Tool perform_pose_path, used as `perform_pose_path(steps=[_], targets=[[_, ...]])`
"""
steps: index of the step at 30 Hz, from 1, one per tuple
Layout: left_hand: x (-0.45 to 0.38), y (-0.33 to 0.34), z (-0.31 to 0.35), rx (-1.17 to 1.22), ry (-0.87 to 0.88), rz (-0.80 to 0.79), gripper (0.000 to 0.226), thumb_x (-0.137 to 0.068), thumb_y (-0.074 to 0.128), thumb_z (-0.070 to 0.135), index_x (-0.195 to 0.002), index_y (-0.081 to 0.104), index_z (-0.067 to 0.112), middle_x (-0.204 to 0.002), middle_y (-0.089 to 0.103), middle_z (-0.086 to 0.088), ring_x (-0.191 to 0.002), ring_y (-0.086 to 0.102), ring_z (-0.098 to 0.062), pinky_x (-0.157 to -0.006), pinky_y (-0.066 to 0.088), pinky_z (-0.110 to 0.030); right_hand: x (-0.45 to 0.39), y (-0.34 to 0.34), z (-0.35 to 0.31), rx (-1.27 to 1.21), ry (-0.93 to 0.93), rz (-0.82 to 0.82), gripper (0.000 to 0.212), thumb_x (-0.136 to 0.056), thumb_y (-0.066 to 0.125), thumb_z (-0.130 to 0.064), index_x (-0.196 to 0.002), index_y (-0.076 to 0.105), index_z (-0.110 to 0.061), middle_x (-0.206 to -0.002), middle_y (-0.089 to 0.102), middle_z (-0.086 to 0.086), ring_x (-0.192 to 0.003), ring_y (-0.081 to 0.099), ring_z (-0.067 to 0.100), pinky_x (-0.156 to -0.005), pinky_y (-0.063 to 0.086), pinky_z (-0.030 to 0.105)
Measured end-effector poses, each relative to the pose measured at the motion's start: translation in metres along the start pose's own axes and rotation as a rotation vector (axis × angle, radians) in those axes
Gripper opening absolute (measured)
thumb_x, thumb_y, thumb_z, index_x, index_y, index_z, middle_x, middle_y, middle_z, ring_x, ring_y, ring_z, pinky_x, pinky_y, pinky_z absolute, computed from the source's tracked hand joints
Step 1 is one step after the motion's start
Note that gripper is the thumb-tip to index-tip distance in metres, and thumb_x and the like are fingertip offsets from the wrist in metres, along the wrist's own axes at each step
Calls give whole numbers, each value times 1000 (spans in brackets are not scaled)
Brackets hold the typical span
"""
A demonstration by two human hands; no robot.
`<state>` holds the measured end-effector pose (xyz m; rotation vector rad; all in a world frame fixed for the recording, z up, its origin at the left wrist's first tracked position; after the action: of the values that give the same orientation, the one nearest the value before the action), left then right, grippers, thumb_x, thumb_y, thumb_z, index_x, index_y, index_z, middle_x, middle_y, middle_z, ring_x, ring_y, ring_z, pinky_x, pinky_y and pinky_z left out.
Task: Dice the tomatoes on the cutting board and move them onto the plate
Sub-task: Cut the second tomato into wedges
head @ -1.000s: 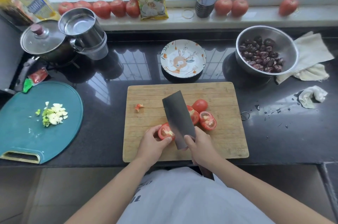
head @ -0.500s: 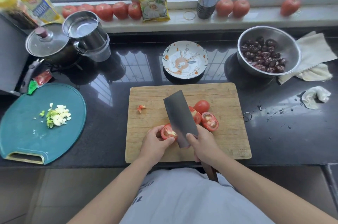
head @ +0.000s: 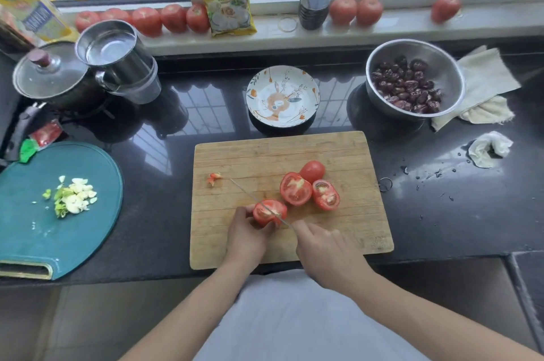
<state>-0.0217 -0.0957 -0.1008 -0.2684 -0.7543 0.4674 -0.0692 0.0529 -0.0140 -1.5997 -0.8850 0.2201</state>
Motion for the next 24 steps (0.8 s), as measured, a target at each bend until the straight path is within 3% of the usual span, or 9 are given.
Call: perform_pose_path(steps=[3, 5, 7, 12, 17, 24], targets=[[2, 0, 2, -8, -9, 0, 38, -84, 84, 36, -107, 55, 25, -103, 68, 11, -90, 61, 2, -67, 42, -21, 0, 2, -1, 52, -25, 32, 13, -90, 48, -12, -101, 48, -18, -91, 61, 1, -68, 59, 38, -47, 3, 34], [3, 0, 3, 0, -11, -2, 39, -83, 84, 39, -105, 54, 26, -102, 68, 12, -90, 61, 1, -68, 44, -22, -1, 3, -3, 100, -35, 19, 25, -73, 70, -13, -87, 51, -20, -70, 58, -3, -46, 53, 30, -47, -4, 32], [2, 1, 4, 21, -14, -3, 39, -83, 85, 39, -103, 53, 28, -102, 69, 12, -90, 62, 0, -69, 45, -23, -1, 2, 0, 128, -20, 11, 36, -56, 79, -11, -77, 51, -21, -60, 53, -5, -34, 43, 24, -49, -8, 30], [2, 2, 5, 32, -7, 8, 40, -83, 85, 35, -107, 55, 25, -105, 70, 10, -94, 65, -4, -78, 51, -30, 4, 7, 14, 123, 6, 29, 34, -57, 72, -6, -76, 49, -21, -57, 51, -5, -43, 8, 23, -49, -8, 30], [4, 4, 13, 54, 39, 14, 45, -79, 88, 26, -110, 55, 24, -103, 72, 6, -93, 67, -5, -74, 50, -24, -17, 13, -5, 133, -39, 42, 36, -56, 78, -7, -76, 50, -18, -57, 50, -2, -33, 44, 24, -47, -7, 27], [0, 3, 5, 51, 5, 18, 40, -80, 87, 29, -105, 56, 28, -101, 71, 8, -94, 67, -7, -78, 52, -27, -3, 26, 10, 137, -9, -8, 42, -52, 76, -4, -77, 46, -19, -57, 49, -3, -33, 43, 23, -47, -8, 27]])
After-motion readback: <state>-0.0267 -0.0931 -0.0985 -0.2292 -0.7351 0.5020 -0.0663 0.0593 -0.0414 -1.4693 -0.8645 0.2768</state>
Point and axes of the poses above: each hand's wrist, its own x-axis away from the middle knuckle, its own y-axis out of the palm, z = x × y, the point moved 10 cm from there along -x, towards the middle knuckle
